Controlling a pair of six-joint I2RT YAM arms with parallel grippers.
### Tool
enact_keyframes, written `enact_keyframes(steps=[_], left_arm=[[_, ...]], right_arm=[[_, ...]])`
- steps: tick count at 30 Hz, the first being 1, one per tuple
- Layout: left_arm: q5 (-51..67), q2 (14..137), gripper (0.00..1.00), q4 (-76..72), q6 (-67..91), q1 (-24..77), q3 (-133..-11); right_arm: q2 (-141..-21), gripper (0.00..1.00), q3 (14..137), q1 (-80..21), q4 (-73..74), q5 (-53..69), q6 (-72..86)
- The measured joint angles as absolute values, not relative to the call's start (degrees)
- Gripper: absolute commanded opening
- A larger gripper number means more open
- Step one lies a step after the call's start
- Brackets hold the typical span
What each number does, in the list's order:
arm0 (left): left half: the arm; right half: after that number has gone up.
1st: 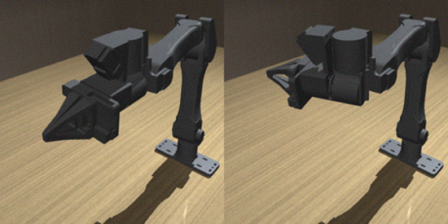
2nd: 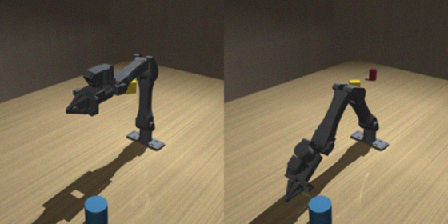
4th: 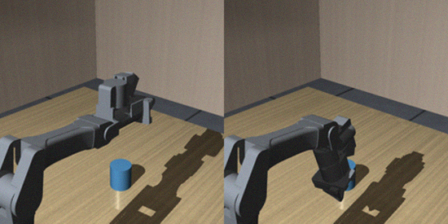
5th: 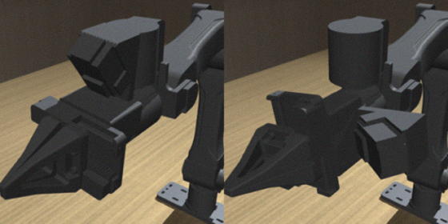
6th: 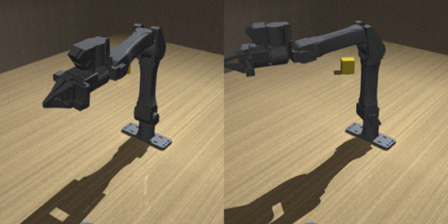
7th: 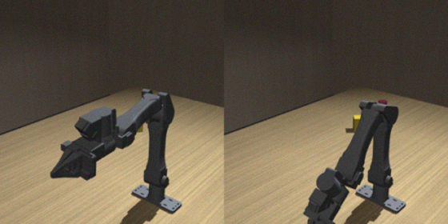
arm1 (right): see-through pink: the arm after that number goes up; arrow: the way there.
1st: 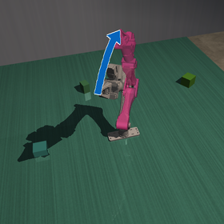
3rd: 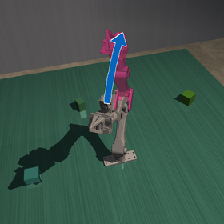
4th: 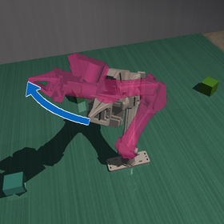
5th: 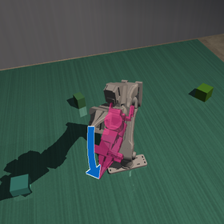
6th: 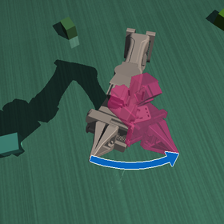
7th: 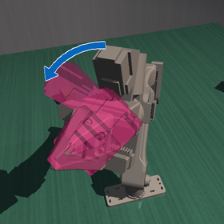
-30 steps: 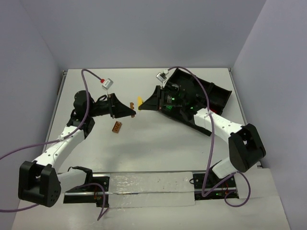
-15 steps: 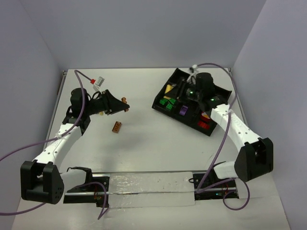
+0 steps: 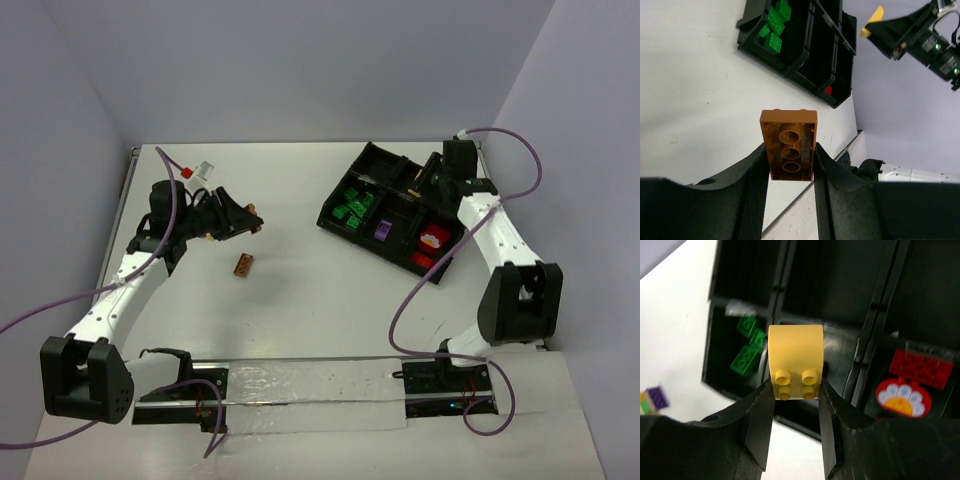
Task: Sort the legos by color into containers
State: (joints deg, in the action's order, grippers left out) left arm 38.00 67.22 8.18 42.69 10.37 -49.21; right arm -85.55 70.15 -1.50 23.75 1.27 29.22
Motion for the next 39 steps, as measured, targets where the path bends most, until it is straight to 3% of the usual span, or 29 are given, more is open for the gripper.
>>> enact_keyframes(steps=[19,22,24,28,33,39], left_arm=[[36.91,66.78,0.00,14.89,38.06,10.37,-51.88],[36.96,66.87,0.00,14.95,37.69,10.37,-52.00],[37.08,67.07,0.00,15.14,37.43,10.37,-52.38],[37.11,67.22,0.00,15.33,37.05,10.37,-53.11],[36.98,67.88,0.00,15.74,36.87,10.39,-53.47],[33.28,69.95,0.00,16.95,36.32,12.22,-53.49]], right_arm=[[-93.99,0.02,73.60,8.28,23.62,-8.69,28.37],[-96.74,0.11,74.81,8.98,24.37,-9.02,27.85],[-99.15,0.30,76.53,9.16,24.92,-9.43,27.36],[-101.66,0.56,77.47,9.26,25.25,-10.16,26.92],[-101.93,0.66,78.02,9.28,25.80,-10.33,26.23],[-101.33,0.67,79.50,9.28,26.28,-10.16,25.24]])
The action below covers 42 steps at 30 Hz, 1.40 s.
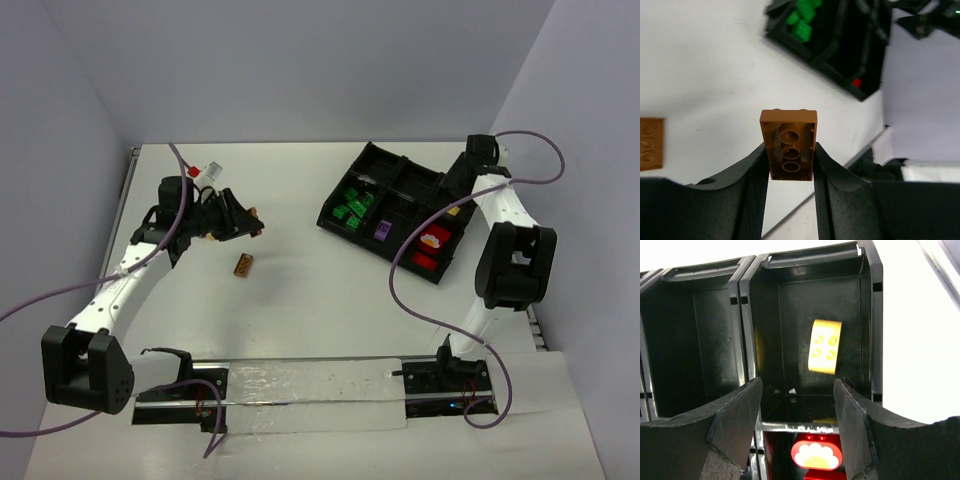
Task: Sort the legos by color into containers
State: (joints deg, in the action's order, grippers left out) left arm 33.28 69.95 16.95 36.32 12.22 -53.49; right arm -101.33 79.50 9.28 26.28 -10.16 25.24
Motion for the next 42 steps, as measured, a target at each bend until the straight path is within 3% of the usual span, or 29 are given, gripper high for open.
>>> enact_keyframes(steps=[7,15,21,27,31,34,35,39,42], left_arm=[[19.49,77.28,0.00,20.59,34.84,24.25,-56.86],[3.36,90.68,0.00,23.92,33.76,34.81,-63.43],[-5.14,98.06,0.00,26.32,35.96,40.67,-63.73],[-9.43,98.32,0.03,27.44,38.20,43.03,-62.70],[-10.17,98.93,0.21,27.95,38.32,44.64,-63.00],[-10.45,100.92,0.69,28.47,38.30,45.69,-63.81],[-10.44,101.50,0.79,28.58,38.21,45.96,-63.90],[-10.36,101.88,0.98,30.05,38.12,46.44,-63.93],[-10.61,100.34,0.99,31.93,37.68,46.52,-64.51]], right_arm=[[-89.52,0.69,73.74,6.13,26.59,-7.08,24.56],[-73.09,0.70,61.82,-17.56,23.90,-6.46,25.26],[-69.61,0.70,51.95,-23.31,25.04,-5.77,29.00],[-70.63,0.70,50.72,-25.97,24.63,-5.46,30.80],[-72.92,0.70,51.35,-26.88,24.13,-5.16,31.49],[-74.66,0.71,51.53,-27.89,23.75,-5.19,32.34],[-75.11,0.71,51.53,-28.18,23.77,-5.25,32.59],[-75.55,0.72,51.53,-28.59,23.80,-5.71,33.23],[-75.55,0.72,51.67,-28.62,24.20,-6.83,33.19]])
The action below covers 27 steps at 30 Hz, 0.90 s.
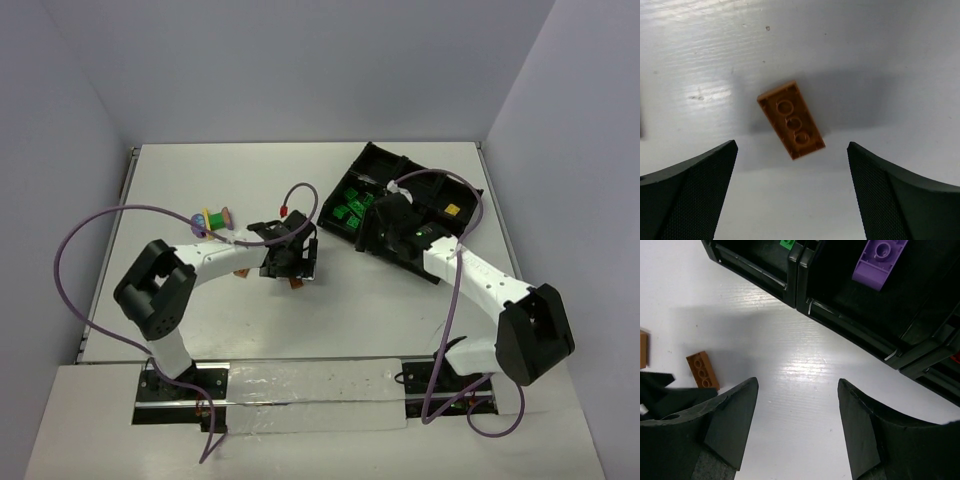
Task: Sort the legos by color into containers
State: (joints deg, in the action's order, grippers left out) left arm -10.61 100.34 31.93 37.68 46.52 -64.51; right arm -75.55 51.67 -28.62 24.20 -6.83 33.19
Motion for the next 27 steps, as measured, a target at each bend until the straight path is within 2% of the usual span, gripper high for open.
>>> enact_keyframes(steps=[5,9,15,19,27], left_arm=[[-12.37,93.24,0.99,36.96,36.51,45.86,-68.41],[-12.46,84.45,0.99,39.58,36.14,40.04,-68.51],[-16.44,72.99,0.99,43.96,37.39,27.09,-67.61],[-18.14,68.07,0.99,44.85,38.79,24.05,-65.16],[-17.13,67.09,0.99,45.31,39.92,21.68,-61.38]], right_arm=[[-75.58,0.73,53.41,-29.97,24.82,-8.33,33.48],[-78.01,0.74,56.35,-37.04,25.15,-10.27,33.97],[-90.91,0.84,65.23,-49.73,24.97,-12.12,33.93],[-99.11,0.86,71.40,-55.14,24.91,-12.38,32.73],[-110.72,0.86,78.36,-57.42,26.68,-13.35,30.97]])
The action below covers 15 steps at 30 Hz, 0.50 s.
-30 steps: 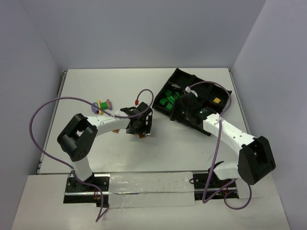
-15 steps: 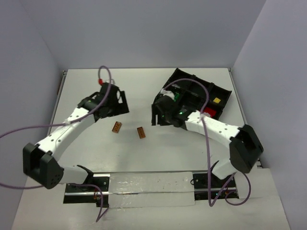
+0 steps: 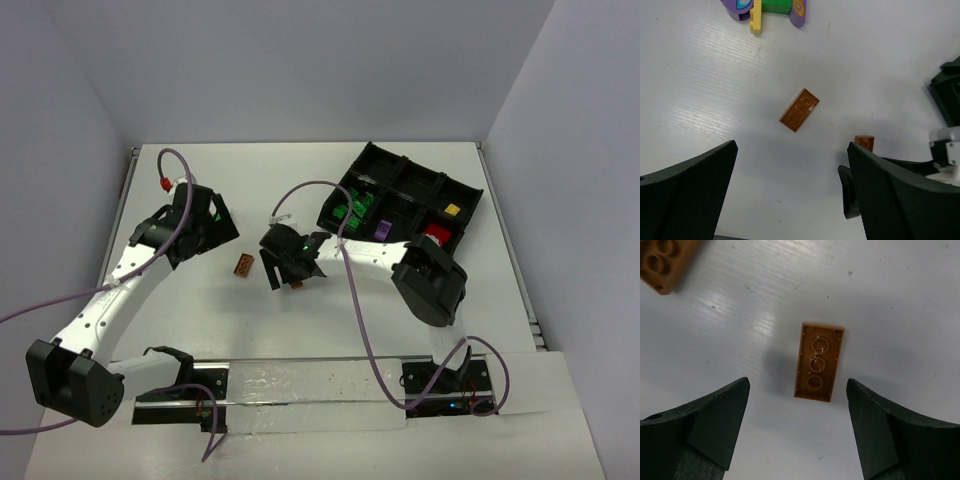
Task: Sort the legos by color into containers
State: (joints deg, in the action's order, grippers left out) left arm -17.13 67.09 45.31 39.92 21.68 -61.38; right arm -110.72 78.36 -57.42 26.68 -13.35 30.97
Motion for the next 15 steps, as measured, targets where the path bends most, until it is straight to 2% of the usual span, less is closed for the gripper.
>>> enact_keyframes(steps=[5,7,8,9,13,14,15], left_arm=[[-15.56,68.36,0.99,45.16,40.07,21.58,-61.36],[-15.23,68.92,0.99,45.06,40.05,21.58,-61.36],[-15.13,69.18,0.99,44.93,40.03,21.58,-61.36],[-15.11,69.39,0.99,44.82,40.01,21.58,-61.36],[-14.79,70.52,0.99,44.63,39.94,21.58,-61.36],[-14.67,70.92,0.99,44.54,39.87,21.58,-61.36],[-14.59,71.29,0.99,44.45,39.82,21.58,-61.36]], right_arm=[[-114.23,0.79,78.87,-57.61,28.21,-14.96,31.01],[-114.91,0.72,78.94,-57.63,28.56,-15.79,31.08],[-114.91,0.65,78.98,-57.63,28.60,-16.04,31.14],[-114.92,0.50,79.00,-57.63,28.62,-16.22,31.21],[-115.13,0.06,79.25,-57.74,28.55,-16.48,31.94],[-115.13,0.00,79.38,-57.77,28.56,-16.64,32.03],[-115.13,0.00,79.51,-57.78,28.51,-16.79,32.01]])
